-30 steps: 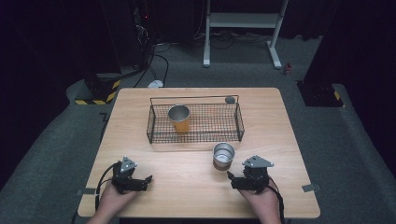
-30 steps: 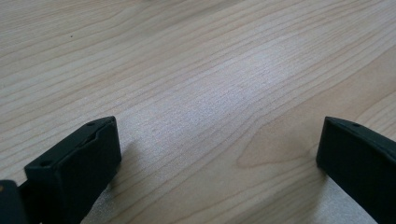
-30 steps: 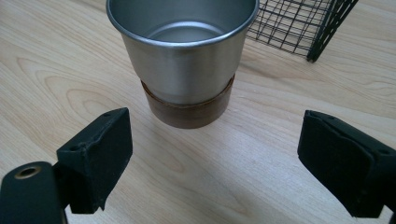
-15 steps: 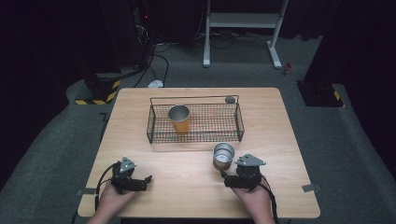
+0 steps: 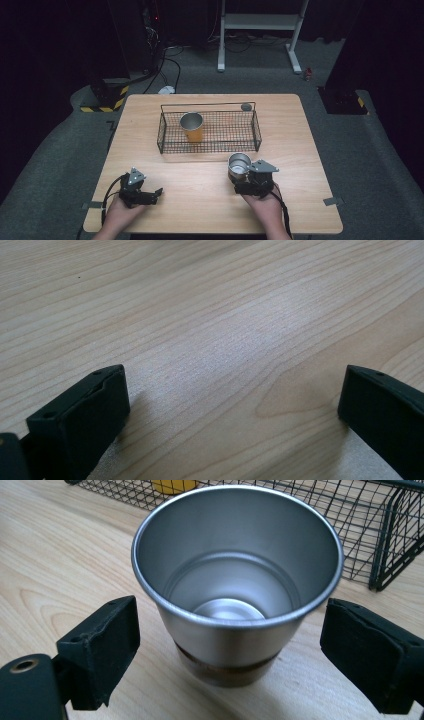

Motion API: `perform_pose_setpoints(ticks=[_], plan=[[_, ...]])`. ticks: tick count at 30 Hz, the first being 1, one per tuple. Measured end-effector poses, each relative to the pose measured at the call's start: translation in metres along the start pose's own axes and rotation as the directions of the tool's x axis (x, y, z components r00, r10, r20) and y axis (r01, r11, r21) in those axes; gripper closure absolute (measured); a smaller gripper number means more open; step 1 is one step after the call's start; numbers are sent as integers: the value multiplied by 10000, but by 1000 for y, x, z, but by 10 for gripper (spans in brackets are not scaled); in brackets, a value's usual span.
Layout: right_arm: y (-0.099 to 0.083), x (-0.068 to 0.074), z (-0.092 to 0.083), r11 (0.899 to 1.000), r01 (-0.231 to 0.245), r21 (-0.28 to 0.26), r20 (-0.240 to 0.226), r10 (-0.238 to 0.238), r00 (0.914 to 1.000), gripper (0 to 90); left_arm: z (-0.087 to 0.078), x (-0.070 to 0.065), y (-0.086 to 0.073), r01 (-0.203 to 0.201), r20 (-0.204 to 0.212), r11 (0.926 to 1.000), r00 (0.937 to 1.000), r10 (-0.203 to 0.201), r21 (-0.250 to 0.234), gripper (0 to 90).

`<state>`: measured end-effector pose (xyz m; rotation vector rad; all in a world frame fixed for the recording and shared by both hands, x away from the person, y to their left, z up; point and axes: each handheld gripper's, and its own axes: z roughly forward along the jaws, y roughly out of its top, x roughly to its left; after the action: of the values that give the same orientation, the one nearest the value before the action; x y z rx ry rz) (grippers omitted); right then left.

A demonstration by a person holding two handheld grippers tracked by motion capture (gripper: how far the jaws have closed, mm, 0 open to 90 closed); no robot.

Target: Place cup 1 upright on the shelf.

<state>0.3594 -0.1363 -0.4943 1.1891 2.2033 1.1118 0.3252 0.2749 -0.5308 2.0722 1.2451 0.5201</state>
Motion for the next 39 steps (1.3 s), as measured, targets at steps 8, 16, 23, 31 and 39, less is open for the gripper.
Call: perform_pose_setpoints(ticks=[8, 16, 23, 31, 39], plan=[[7, 2, 10, 9999, -30, -117, 52, 31, 10000, 97, 0, 0, 0, 4, 4, 10000, 10000, -4, -7, 5], [9, 1, 14, 9991, -265, -320, -55, 264, 9996, 107, 0, 0, 0, 3, 4, 10000, 10000, -3, -5, 6], [9, 2, 15, 9987, -306, -409, -12, 306, 9995, 126, 0, 0, 0, 3, 5, 10000, 10000, -3, -9, 6], [7, 3, 16, 9986, -219, -486, 90, 223, 9997, 162, 0, 0, 0, 29, 1, 10000, 10000, -29, -14, 6], [8, 2, 16, 9989, -15, -463, 107, 20, 9999, 182, 0, 0, 0, 35, -5, 10000, 10000, -35, -20, 7]])
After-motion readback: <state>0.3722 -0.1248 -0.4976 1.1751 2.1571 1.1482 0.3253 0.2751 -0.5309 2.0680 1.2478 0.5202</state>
